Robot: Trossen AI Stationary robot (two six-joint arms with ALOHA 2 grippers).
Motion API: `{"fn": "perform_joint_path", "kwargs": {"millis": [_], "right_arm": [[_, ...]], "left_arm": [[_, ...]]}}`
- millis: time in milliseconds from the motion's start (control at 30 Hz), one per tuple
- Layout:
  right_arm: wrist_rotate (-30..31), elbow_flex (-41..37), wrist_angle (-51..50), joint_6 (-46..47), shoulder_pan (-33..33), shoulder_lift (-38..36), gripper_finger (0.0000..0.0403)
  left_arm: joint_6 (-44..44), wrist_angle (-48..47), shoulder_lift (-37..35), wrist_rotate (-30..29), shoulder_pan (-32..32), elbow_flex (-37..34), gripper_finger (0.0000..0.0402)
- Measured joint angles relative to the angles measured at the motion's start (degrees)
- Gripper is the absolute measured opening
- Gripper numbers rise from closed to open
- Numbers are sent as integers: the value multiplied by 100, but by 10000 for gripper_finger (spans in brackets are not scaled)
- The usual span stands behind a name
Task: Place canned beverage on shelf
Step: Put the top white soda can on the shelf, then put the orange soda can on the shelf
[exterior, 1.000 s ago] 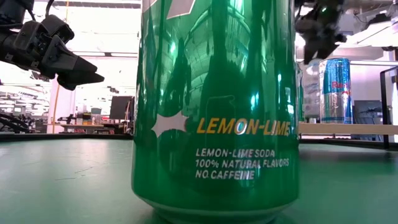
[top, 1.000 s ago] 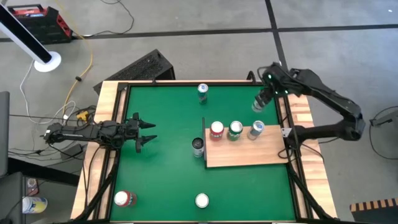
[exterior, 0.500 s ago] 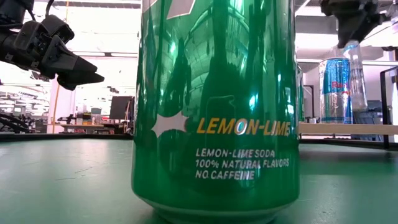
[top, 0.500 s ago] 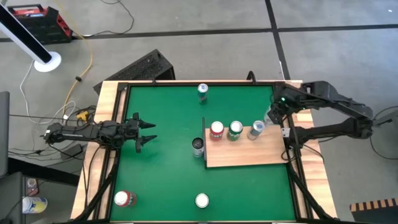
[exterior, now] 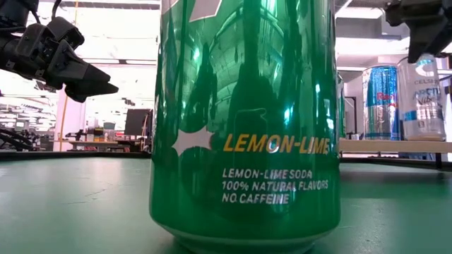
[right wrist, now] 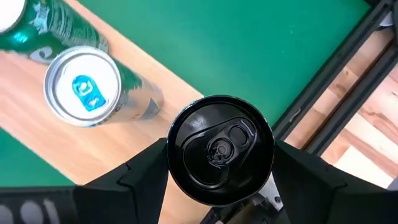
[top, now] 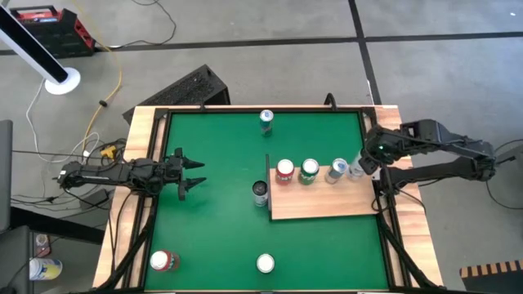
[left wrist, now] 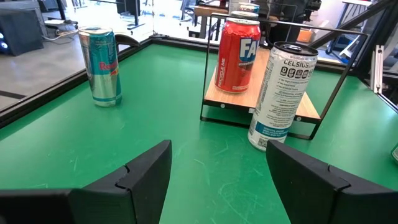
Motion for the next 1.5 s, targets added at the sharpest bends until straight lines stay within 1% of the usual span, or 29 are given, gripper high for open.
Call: {"fn": "perform_joint_path", "kwargs": {"millis": [267,500,633,700,833,933,1500], "right_arm": [[-173,-178,13,-499,0,-42,271],[-43,-190,-1,-521,0,-40,271],[-73,-192,-1,-533,-2,-40,272],[-132,-192,-3,-530,-2,-40,283],[-217,-192,-8,-517,-5,-40,321],[-324,-192,-5,-536,-4,-38,337],[-338,-190,-9,-734,-4,-38,345]], "left_arm": [[-1,0,1,0,1,0,245],[-2,0,1,0,0,0,245],[0,0,0,0,1,0,245],[0,0,0,0,1,0,245],[0,0,0,0,1,0,245],[0,0,0,0,1,0,245],[-1,0,0,0,0,0,245]]}}
